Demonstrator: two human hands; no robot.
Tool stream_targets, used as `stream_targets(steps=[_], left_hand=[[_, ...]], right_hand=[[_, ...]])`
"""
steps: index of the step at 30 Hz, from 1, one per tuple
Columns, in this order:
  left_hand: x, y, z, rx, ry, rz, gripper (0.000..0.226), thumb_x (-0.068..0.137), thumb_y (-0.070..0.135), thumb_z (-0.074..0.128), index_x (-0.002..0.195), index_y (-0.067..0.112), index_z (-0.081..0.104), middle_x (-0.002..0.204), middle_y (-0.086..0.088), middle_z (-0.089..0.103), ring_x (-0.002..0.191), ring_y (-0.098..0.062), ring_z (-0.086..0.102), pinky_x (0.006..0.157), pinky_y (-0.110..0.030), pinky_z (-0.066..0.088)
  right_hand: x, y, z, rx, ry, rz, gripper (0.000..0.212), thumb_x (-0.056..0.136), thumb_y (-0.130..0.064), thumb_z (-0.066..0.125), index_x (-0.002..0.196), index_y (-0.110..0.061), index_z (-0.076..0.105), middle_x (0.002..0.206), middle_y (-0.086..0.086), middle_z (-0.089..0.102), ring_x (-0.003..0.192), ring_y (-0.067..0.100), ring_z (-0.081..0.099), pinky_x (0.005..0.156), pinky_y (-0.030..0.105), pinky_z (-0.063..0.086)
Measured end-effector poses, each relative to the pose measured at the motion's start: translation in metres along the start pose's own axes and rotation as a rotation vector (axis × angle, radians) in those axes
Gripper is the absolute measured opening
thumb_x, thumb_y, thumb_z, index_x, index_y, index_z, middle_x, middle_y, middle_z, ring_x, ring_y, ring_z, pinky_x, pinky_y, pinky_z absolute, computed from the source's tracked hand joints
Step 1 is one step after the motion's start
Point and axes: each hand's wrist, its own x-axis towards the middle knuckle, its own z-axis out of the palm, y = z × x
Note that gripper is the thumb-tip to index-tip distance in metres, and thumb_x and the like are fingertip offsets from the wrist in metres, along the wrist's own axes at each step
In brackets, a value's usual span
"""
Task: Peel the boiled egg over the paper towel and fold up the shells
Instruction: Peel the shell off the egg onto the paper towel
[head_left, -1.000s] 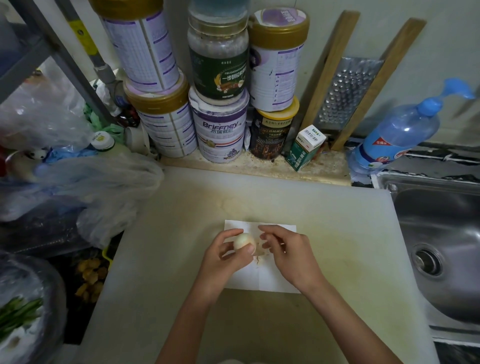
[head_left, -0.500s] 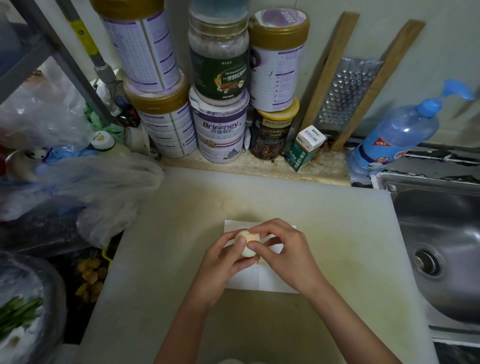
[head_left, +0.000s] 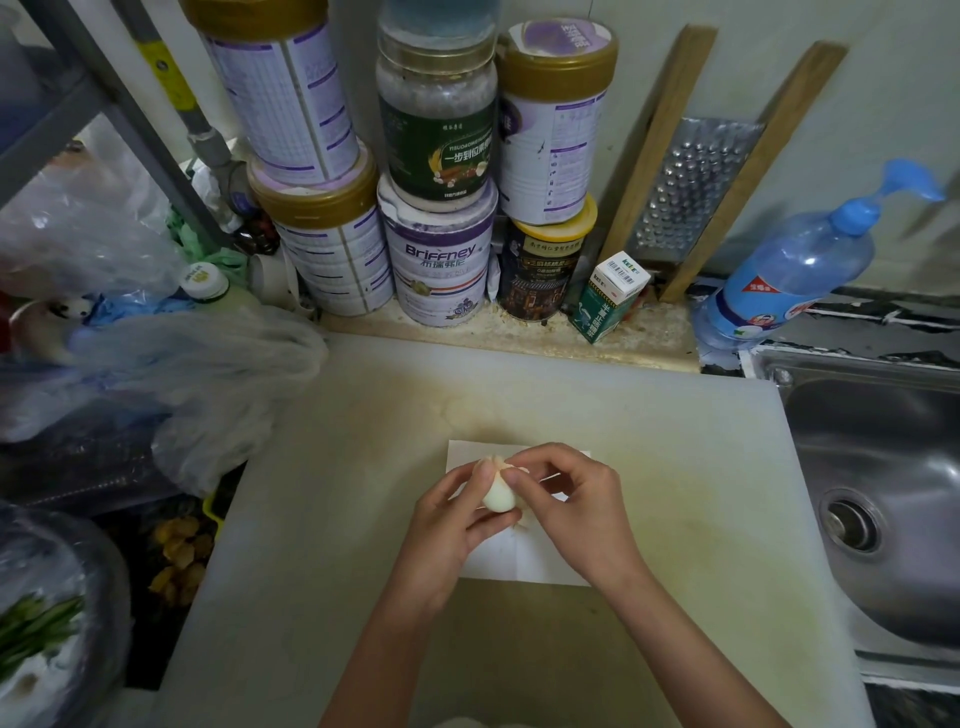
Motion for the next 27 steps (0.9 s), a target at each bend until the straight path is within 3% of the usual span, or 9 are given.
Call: stream_targets(steps=[4,9,15,20,24,26,27], left_hand=[[0.0,-0.001,-0.003,-0.112,0.063,-0.035,0.044,0.081,0.04,0.065,0.109,0.005,0.067,0.112,-0.018,0.069,0.107,-0.026,0.066,0.084,-0.032,0.056],[0.001,-0.005,-0.007,-0.107,0.104,-0.083,0.048,0.076,0.045,0.067,0.105,0.007,0.068,0.102,-0.017,0.071,0.095,-0.025,0.07,0.076,-0.027,0.056],[0.0,-0.006,-0.007,-0.009,0.086,-0.101,0.055,0.072,0.055,0.063,0.103,0.01,0.066,0.084,-0.007,0.07,0.068,-0.015,0.064,0.064,-0.023,0.054],[0.0,-0.007,-0.006,0.049,0.104,-0.111,0.062,0.071,0.06,0.058,0.103,0.008,0.064,0.081,-0.01,0.061,0.061,-0.013,0.057,0.058,-0.022,0.051],[0.0,-0.007,-0.006,0.102,0.087,-0.111,0.059,0.07,0.068,0.055,0.094,0.016,0.069,0.072,-0.004,0.061,0.057,-0.012,0.054,0.054,-0.021,0.048],[-0.001,-0.006,-0.005,0.176,0.067,-0.095,0.059,0.07,0.075,0.051,0.087,0.022,0.071,0.066,0.0,0.06,0.054,-0.011,0.051,0.051,-0.021,0.045],[-0.001,-0.006,-0.005,0.217,0.063,-0.089,0.06,0.07,0.078,0.047,0.083,0.024,0.07,0.062,0.001,0.058,0.052,-0.01,0.049,0.05,-0.021,0.042]], right_hand=[[0.003,0.003,-0.006,0.198,0.04,0.14,0.013,0.079,-0.006,0.071,0.077,-0.018,0.073,0.065,-0.002,0.067,0.061,0.007,0.061,0.062,0.017,0.052],[0.005,0.016,-0.006,-0.081,0.057,0.115,0.013,0.08,-0.01,0.071,0.079,-0.022,0.076,0.071,-0.01,0.071,0.062,0.003,0.06,0.063,0.011,0.047],[0.004,0.029,-0.001,-0.325,-0.021,0.021,0.015,0.084,-0.007,0.066,0.09,-0.017,0.075,0.085,-0.005,0.07,0.068,0.003,0.061,0.064,0.005,0.042],[0.004,0.027,-0.004,-0.332,0.006,-0.011,0.014,0.082,-0.004,0.067,0.082,-0.016,0.074,0.081,-0.003,0.071,0.065,0.003,0.06,0.062,0.006,0.043],[0.004,0.02,-0.006,-0.292,0.028,0.002,0.011,0.075,-0.01,0.074,0.069,-0.018,0.07,0.07,-0.005,0.068,0.064,0.007,0.058,0.06,0.016,0.045],[0.003,0.014,-0.006,-0.236,-0.042,-0.042,0.008,0.074,-0.02,0.077,0.078,-0.02,0.07,0.078,-0.007,0.067,0.072,0.006,0.059,0.065,0.016,0.047],[0.002,0.011,-0.005,-0.227,-0.118,-0.064,0.017,0.075,-0.024,0.076,0.091,-0.022,0.071,0.089,-0.007,0.067,0.081,0.004,0.06,0.072,0.015,0.048]])
